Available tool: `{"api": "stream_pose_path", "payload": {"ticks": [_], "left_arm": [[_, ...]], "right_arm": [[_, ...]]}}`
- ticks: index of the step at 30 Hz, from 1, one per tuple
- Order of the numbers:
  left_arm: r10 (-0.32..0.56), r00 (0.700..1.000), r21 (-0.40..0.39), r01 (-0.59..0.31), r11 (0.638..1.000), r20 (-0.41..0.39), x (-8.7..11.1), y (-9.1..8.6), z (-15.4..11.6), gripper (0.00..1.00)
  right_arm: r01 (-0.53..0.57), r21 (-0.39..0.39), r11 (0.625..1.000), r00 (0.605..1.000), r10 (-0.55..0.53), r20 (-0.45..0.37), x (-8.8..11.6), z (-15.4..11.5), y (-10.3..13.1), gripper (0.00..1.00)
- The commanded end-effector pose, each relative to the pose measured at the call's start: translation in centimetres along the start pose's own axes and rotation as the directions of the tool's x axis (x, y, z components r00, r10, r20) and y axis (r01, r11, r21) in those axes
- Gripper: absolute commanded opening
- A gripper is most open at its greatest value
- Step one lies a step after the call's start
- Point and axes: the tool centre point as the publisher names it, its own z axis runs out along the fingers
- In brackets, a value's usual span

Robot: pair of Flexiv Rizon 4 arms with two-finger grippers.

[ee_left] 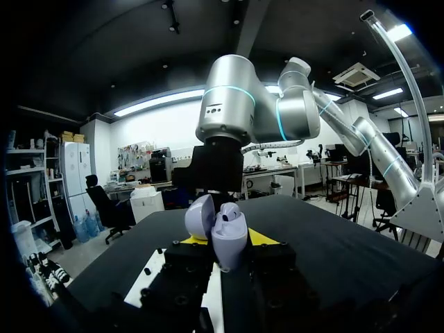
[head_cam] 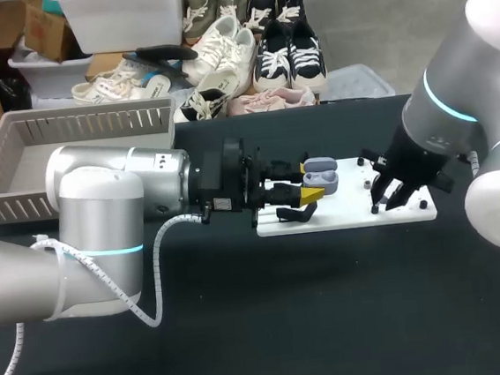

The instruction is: Pick up each earbud case from the left stands, insert the matching earbuds, close the lid, and place the case in the box.

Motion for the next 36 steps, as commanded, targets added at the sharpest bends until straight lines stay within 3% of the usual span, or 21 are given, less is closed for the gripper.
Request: {"api": "stream_pose_path", "payload": {"ticks": [1, 20, 36], "left_arm": [[0.002, 1.000, -0.003, -0.002, 1.000, 0.002, 0.0, -0.1, 0.0, 0.00], [0.002, 1.000, -0.003, -0.002, 1.000, 0.002, 0.0, -0.1, 0.0, 0.00], [0.002, 1.000, -0.003, -0.002, 1.000, 0.002, 0.0, -0.1, 0.0, 0.00]], "right_arm": [[-0.010, 0.000, 1.000, 1.000, 0.010, 0.026, 0.6, -0.8, -0.5, 0.00], [-0.015, 0.011, 1.000, 0.999, 0.015, 0.048, -0.3, -6.6, -0.9, 0.00], [0.117, 0.053, 0.992, 0.991, -0.120, 0.060, 1.6, -13.3, 2.3, 0.00]]}}
